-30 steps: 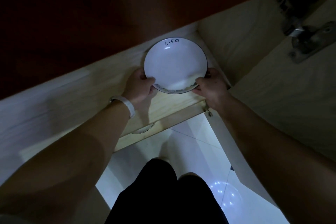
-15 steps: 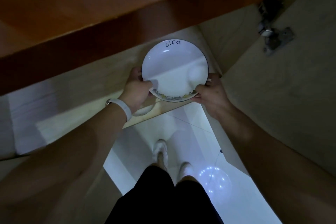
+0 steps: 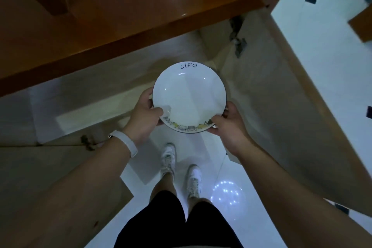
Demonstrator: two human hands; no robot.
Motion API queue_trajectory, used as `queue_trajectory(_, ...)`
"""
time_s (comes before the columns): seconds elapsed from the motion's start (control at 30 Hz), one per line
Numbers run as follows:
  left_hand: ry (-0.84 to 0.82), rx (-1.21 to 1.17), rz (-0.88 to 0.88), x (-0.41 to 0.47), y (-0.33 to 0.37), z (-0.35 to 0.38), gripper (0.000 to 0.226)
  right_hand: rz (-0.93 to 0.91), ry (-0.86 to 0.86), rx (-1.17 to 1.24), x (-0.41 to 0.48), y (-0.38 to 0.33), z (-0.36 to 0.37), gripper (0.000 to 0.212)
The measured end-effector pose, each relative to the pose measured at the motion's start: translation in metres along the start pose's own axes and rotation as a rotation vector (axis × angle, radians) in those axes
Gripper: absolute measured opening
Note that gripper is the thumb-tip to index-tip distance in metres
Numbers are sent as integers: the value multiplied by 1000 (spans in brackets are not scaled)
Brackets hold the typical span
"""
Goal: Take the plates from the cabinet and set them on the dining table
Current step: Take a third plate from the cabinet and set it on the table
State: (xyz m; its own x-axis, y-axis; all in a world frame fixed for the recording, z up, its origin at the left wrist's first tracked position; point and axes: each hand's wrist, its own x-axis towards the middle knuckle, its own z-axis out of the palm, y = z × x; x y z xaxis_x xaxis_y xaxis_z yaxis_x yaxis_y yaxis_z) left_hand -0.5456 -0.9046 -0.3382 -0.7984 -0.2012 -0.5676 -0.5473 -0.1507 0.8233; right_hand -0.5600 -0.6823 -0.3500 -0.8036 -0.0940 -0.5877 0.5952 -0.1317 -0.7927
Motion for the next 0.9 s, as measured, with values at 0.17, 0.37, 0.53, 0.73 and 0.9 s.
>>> queue_trajectory(0.17, -6, -40, 25, -62, 27, 5, 64, 7, 59, -6, -54, -21, -4, 48)
queue_trajectory(0.37, -41, -103, 25, -125, 58, 15, 64, -28, 61, -67, -117, -70, -9, 45)
queue_trajectory(0.53, -74, -157, 61, -151, 84, 28, 62, -83, 107, -93, -158, -103, -16, 43)
queue_trajectory(0.73, -182, -167, 107, -155, 117, 43, 66, -164, 205, -50, -193, -134, -21, 46)
queue_trajectory(0.9, -365, -192, 95, -152, 147, 64, 67, -235, 364, -39, -217, -151, -25, 41)
